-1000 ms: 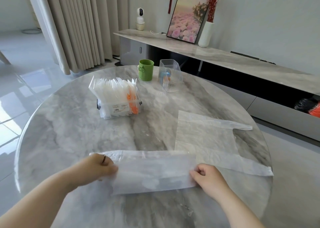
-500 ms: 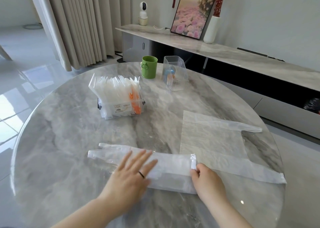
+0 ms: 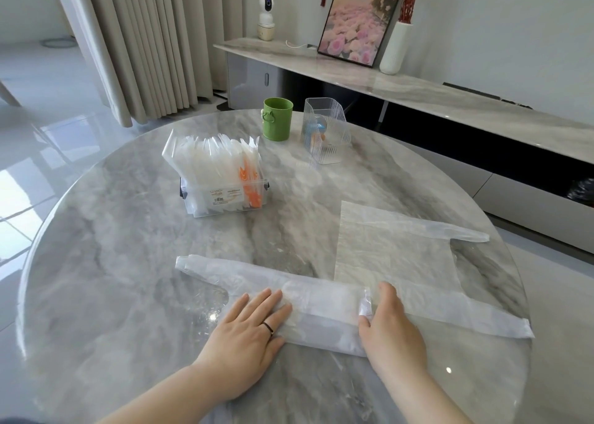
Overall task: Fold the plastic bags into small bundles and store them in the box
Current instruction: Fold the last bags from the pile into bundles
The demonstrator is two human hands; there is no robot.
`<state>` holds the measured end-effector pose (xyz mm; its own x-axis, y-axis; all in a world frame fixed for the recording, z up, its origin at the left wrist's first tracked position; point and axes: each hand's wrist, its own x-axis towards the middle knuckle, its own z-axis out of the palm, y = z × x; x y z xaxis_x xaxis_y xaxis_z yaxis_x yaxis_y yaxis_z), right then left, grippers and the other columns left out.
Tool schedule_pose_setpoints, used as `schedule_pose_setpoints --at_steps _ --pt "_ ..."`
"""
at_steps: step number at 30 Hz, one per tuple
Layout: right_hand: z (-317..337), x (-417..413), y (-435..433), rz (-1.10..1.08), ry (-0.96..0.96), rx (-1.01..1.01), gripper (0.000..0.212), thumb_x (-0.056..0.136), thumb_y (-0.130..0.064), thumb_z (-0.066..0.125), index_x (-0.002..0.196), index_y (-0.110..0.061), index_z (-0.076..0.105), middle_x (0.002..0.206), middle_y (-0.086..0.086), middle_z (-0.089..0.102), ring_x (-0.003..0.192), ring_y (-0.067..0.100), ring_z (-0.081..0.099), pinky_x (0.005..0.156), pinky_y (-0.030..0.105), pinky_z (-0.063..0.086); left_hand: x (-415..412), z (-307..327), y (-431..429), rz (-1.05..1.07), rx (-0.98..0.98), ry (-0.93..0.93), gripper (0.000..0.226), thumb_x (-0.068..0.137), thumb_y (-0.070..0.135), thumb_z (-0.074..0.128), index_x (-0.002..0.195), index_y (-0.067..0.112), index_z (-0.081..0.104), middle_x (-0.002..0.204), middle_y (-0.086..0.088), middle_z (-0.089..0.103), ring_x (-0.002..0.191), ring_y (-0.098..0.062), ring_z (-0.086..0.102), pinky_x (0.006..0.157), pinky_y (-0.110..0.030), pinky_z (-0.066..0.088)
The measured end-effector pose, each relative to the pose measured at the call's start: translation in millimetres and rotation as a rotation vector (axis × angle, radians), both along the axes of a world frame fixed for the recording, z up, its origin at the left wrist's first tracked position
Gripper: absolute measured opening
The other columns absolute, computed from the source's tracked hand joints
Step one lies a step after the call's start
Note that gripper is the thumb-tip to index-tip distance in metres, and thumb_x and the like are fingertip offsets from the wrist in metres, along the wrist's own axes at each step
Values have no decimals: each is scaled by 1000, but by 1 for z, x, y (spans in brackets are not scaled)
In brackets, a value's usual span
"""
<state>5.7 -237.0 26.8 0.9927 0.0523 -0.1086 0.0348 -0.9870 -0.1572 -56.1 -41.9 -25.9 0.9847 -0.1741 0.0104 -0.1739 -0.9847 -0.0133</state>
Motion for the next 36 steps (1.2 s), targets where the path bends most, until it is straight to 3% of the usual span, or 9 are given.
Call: schedule_pose_setpoints --at_steps 3,7,18,22,24,27,30,32,36 --pt "-18 -10 8 190 -370 -26 74 58 -24 77 123 -6 46 113 16 56 107 31 49 98 40 32 0 -1 0 -4 3 -11 72 99 39 1 102 27 72 111 7 69 102 -11 66 106 -26 9" --pt "-39 -32 30 550 -338 -22 58 75 -37 40 128 -15 40 137 2 42 139 19 14 111 27 7 1 -3 0 -4 12 -29 72 98 40 0 104 28 71 112 7 68 103 -10 65 107 -26 9" --pt "-29 -15 -15 461 -30 -119 92 87 -62 -11 121 -16 62 133 -2 54 120 7 54 106 17 1 1 1 5 -2 -20 -14 74 98 44 0 103 26 71 110 8 69 101 -10 66 106 -26 9" --pt "-22 -20 -19 420 -203 -58 55 74 -53 54 115 -18 57 117 3 66 115 17 56 110 25 6 -1 6 7 -9 -88 -62 68 97 42 7 97 27 73 106 9 70 98 -8 67 100 -26 25" --pt "-35 -19 -11 562 -329 -32 74 45 -38 82 111 -18 54 113 4 68 111 19 58 109 29 15 -1 8 5 -61 -129 -114 49 86 41 29 90 27 75 100 10 71 93 -7 69 93 -27 31" --pt "-35 -20 6 682 -439 10 55 29 -23 86 82 -22 72 83 -9 72 79 7 70 98 30 33 1 12 2 -85 -157 -145 44 68 39 36 83 27 76 95 11 72 88 -6 70 89 -26 33" --pt "-37 -17 19 662 -432 71 17 48 -15 67 62 -24 68 63 -14 64 58 4 63 68 13 49 1 15 2 -96 -204 -129 44 66 38 36 82 27 75 94 10 72 88 -6 69 88 -24 33" --pt "-39 -13 21 629 -428 91 27 58 -13 40 55 -25 64 57 -12 60 50 3 58 48 11 45 0 19 3 -101 -226 -103 44 64 36 37 82 27 75 94 10 72 87 -6 70 87 -23 33" --pt "-30 -12 21 612 -413 88 18 53 -13 46 48 -24 60 49 -12 55 42 4 53 38 11 35 2 23 5 -78 -200 -76 48 59 30 33 80 25 76 91 10 73 85 -6 70 88 -24 32"
